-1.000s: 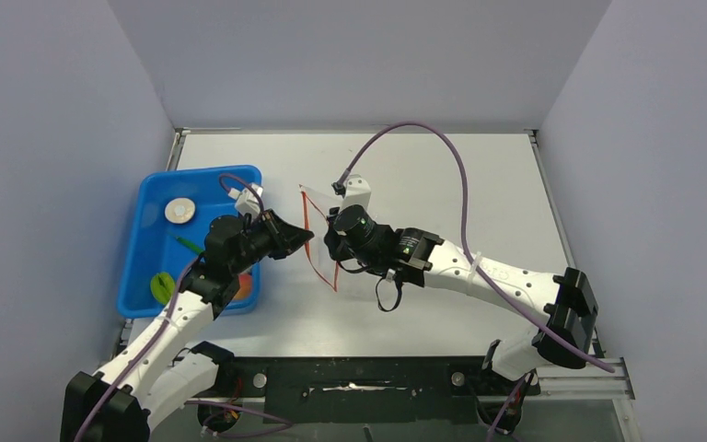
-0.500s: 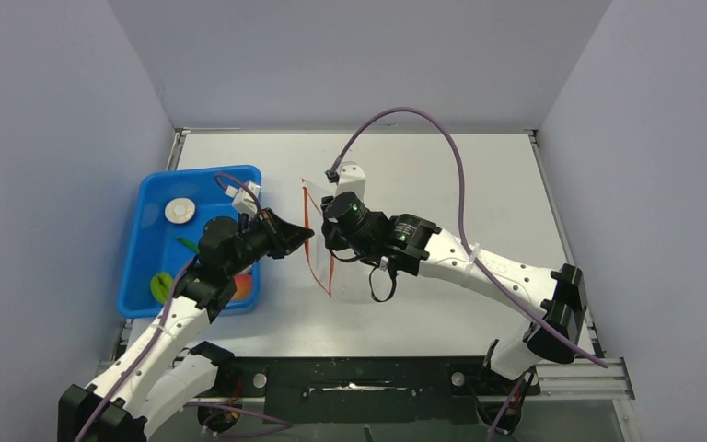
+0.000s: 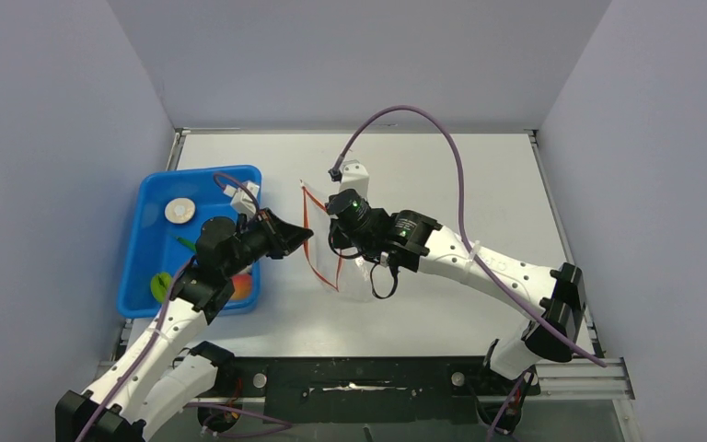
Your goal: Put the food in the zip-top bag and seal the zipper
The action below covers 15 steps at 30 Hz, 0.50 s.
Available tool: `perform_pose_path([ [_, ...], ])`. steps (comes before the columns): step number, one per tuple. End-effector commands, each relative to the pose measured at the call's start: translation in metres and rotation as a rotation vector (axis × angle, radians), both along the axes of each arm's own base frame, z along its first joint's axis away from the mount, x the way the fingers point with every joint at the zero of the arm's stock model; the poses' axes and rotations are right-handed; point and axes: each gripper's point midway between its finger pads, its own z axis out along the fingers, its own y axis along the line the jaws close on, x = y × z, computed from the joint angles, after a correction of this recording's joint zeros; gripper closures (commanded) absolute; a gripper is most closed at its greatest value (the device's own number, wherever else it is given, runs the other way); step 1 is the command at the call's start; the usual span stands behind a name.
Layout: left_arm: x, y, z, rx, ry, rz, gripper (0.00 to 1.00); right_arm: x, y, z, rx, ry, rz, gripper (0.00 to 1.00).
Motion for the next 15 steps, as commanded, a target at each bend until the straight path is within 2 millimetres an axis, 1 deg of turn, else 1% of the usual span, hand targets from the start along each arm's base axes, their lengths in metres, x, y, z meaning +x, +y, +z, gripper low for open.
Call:
perform_pose_path([
  [1, 0.0, 0.006, 0.035, 0.017, -0.075, 0.023, 1.0, 0.014, -0.03, 0.016, -0.034, -0.06, -0.11, 1.0],
  [3, 0.005, 0.018, 0.027, 0.1, -0.043, 0.085, 1.0, 0.023, -0.066, 0.027, -0.081, -0.101, -0.221, 1.0],
  [5, 0.008, 0.03, 0.021, 0.176, -0.027, 0.126, 1.0, 0.028, -0.097, 0.039, -0.082, -0.129, -0.295, 1.0],
  [7, 0.009, 0.036, 0.021, 0.211, -0.031, 0.149, 1.0, 0.03, -0.118, 0.048, -0.058, -0.145, -0.336, 1.0],
  [8, 0.01, 0.037, 0.022, 0.212, -0.034, 0.158, 1.0, 0.03, -0.125, 0.053, -0.04, -0.153, -0.348, 1.0],
  [10, 0.012, 0.037, 0.026, 0.195, -0.037, 0.167, 1.0, 0.028, -0.128, 0.06, -0.012, -0.169, -0.341, 1.0],
  [15, 0.015, 0.028, 0.035, 0.157, -0.043, 0.141, 1.0, 0.02, -0.112, 0.062, 0.035, -0.155, -0.268, 1.0],
])
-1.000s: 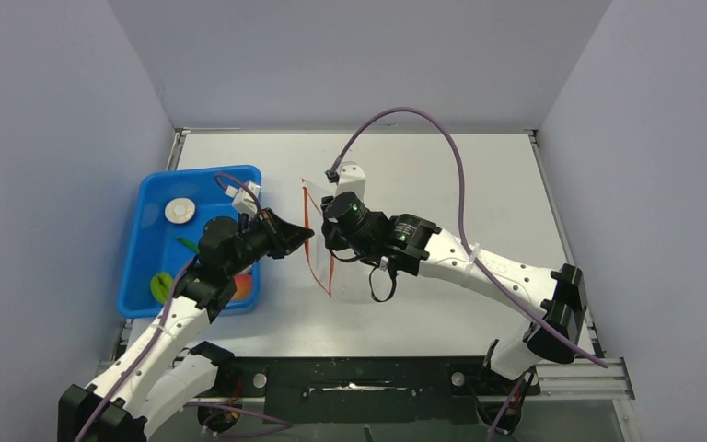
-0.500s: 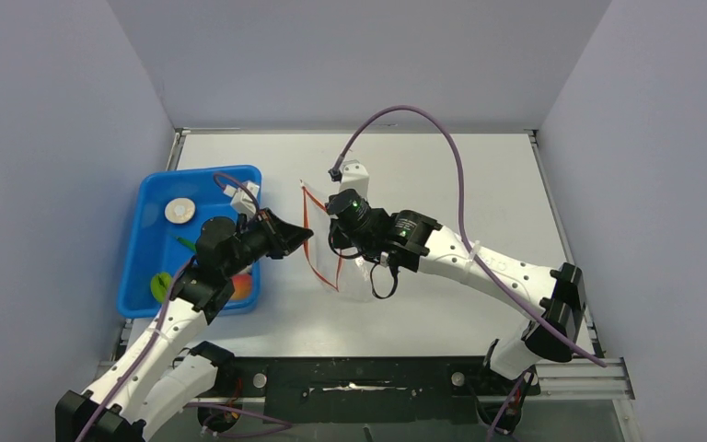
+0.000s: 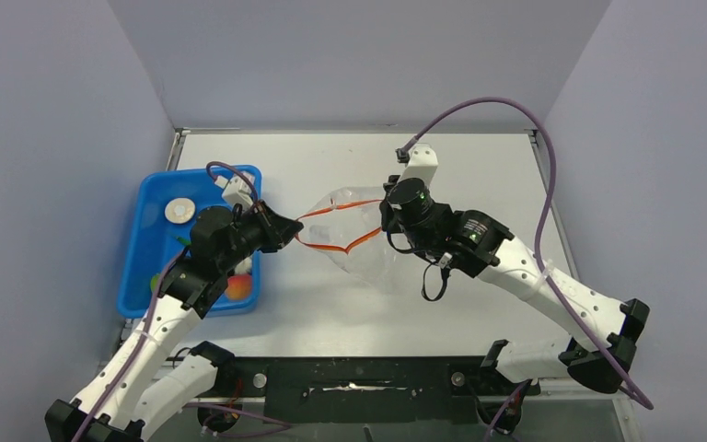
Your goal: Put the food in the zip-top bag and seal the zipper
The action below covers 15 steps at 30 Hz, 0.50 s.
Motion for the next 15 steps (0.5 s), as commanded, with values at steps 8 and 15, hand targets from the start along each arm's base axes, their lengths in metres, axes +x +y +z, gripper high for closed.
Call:
perform_pose_path([
  [8, 0.005, 0.001, 0.035, 0.0, -0.109, -0.011, 0.58, -0.002, 0.001, 0.0, 0.039, -0.034, 0.014, 1.0],
  [15, 0.017, 0.039, 0.029, 0.154, -0.096, 0.168, 0.29, -0.003, -0.015, 0.0, -0.005, -0.048, -0.027, 1.0],
])
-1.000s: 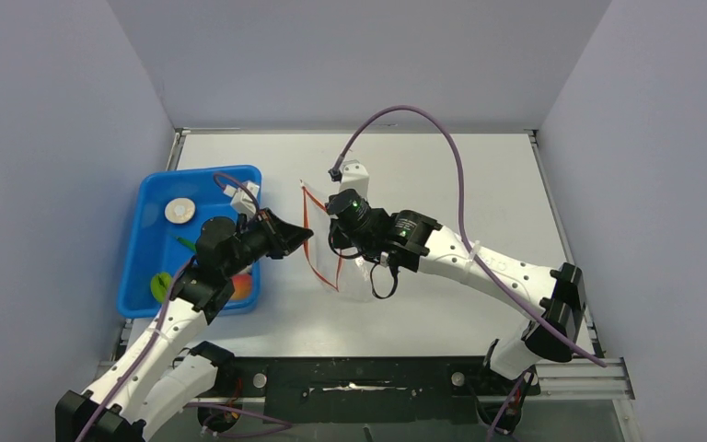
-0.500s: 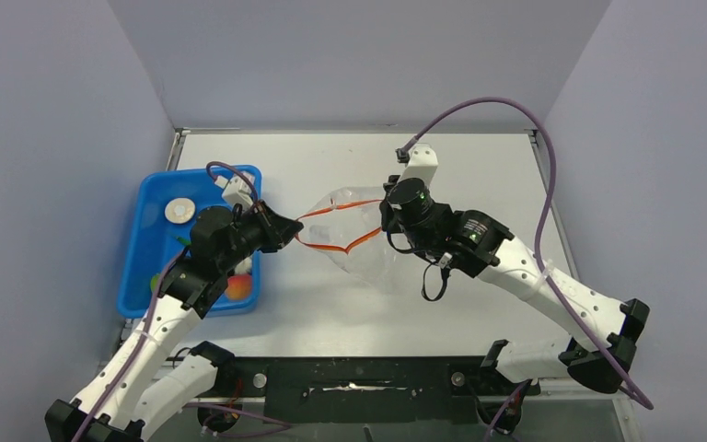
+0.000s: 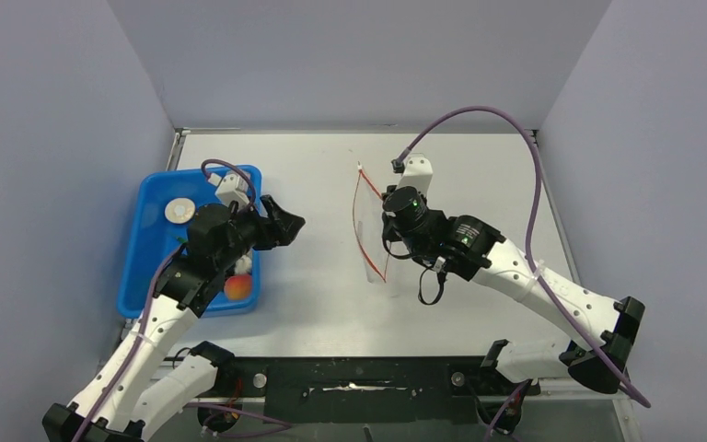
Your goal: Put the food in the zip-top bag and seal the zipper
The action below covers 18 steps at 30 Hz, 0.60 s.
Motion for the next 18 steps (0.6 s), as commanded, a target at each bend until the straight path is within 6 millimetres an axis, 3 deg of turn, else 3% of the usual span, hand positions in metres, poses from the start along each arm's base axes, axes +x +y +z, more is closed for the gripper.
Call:
perform_pose_path([
  [1, 0.013, 0.033, 0.029, 0.1, -0.068, 0.159, 0.28, 0.003, -0.015, 0.03, 0.045, -0.088, -0.046, 1.0],
  [7, 0.024, 0.091, 0.017, 0.277, 0.027, 0.44, 0.26, 0.0, -0.021, 0.031, 0.044, -0.098, -0.047, 1.0],
  [11, 0.027, 0.119, 0.006, 0.345, 0.082, 0.557, 0.36, -0.001, -0.019, 0.026, 0.046, -0.09, -0.03, 1.0],
  [15, 0.031, 0.141, -0.018, 0.362, 0.163, 0.606, 0.43, -0.003, -0.02, 0.025, 0.043, -0.089, -0.027, 1.0],
  [18, 0.035, 0.158, -0.046, 0.367, 0.254, 0.637, 0.46, -0.003, -0.021, 0.027, 0.047, -0.092, -0.023, 1.0],
])
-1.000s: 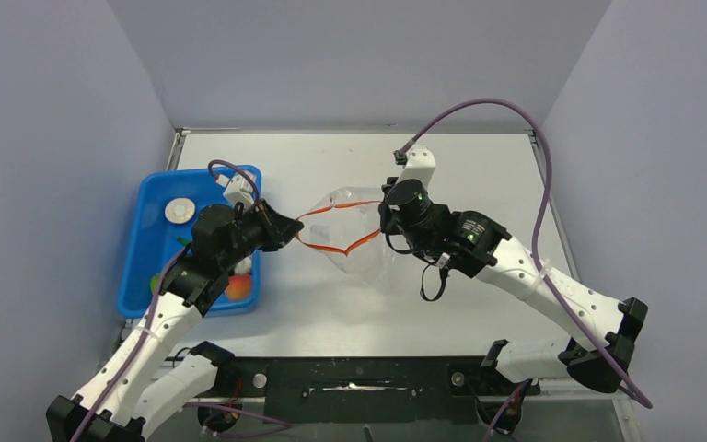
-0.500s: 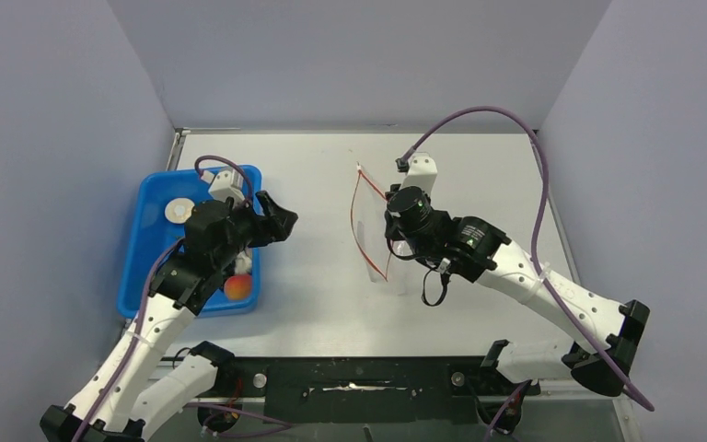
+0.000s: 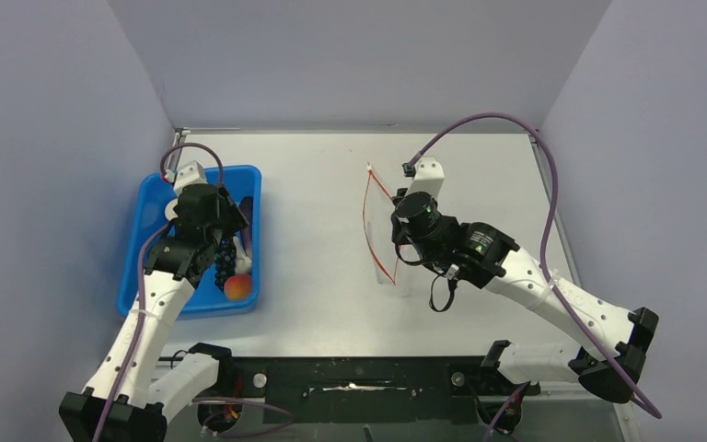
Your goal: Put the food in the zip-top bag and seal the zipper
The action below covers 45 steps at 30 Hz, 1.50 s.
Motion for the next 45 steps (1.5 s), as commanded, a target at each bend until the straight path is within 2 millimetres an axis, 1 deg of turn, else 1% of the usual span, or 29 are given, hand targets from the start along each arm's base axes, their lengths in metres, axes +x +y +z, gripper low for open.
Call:
perform_pose_path([
  [1, 0.005, 0.031, -0.031, 0.005, 0.096, 0.092, 0.47, 0.004, -0.003, 0.022, 0.053, -0.06, -0.013, 1.0],
  [3, 0.007, 0.04, -0.051, 0.01, 0.152, 0.109, 0.49, 0.003, -0.003, 0.024, 0.055, -0.066, -0.008, 1.0],
  [4, 0.008, 0.045, -0.059, 0.011, 0.175, 0.112, 0.53, 0.003, -0.004, 0.024, 0.052, -0.07, -0.005, 1.0],
  [6, 0.012, 0.05, -0.071, 0.006, 0.208, 0.118, 0.56, 0.003, -0.005, 0.025, 0.05, -0.078, -0.005, 1.0],
  [11, 0.026, 0.05, -0.093, -0.041, 0.24, 0.09, 0.58, 0.003, -0.003, 0.025, 0.055, -0.079, 0.003, 1.0],
  [14, 0.037, 0.043, -0.099, -0.083, 0.257, 0.014, 0.59, 0.003, 0.001, 0.023, 0.057, -0.072, 0.014, 1.0],
  [18, 0.049, 0.042, -0.104, -0.089, 0.29, -0.017, 0.59, 0.004, 0.005, 0.021, 0.055, -0.066, 0.019, 1.0],
  [20, 0.053, 0.037, -0.107, -0.104, 0.299, -0.045, 0.58, 0.004, 0.006, 0.019, 0.055, -0.064, 0.022, 1.0],
  [25, 0.056, 0.031, -0.125, -0.131, 0.357, -0.073, 0.58, 0.004, 0.008, 0.018, 0.055, -0.062, 0.024, 1.0],
  [29, 0.055, 0.032, -0.134, -0.129, 0.382, -0.07, 0.58, 0.004, 0.007, 0.017, 0.05, -0.063, 0.023, 1.0],
  [31, 0.055, 0.033, -0.135, -0.126, 0.382, -0.068, 0.58, 0.005, 0.007, 0.016, 0.05, -0.064, 0.022, 1.0],
  [33, 0.055, 0.032, -0.135, -0.126, 0.382, -0.069, 0.63, 0.005, 0.007, 0.014, 0.048, -0.062, 0.022, 1.0],
  [38, 0.052, 0.037, -0.128, -0.103, 0.37, -0.054, 0.87, 0.005, 0.01, 0.01, 0.046, -0.055, 0.028, 1.0],
  [41, 0.051, 0.039, -0.118, -0.092, 0.346, -0.046, 0.99, 0.005, 0.012, 0.008, 0.046, -0.047, 0.033, 1.0],
  [45, 0.046, 0.04, -0.105, -0.094, 0.308, -0.032, 1.0, 0.004, 0.016, 0.007, 0.066, -0.036, 0.04, 1.0],
])
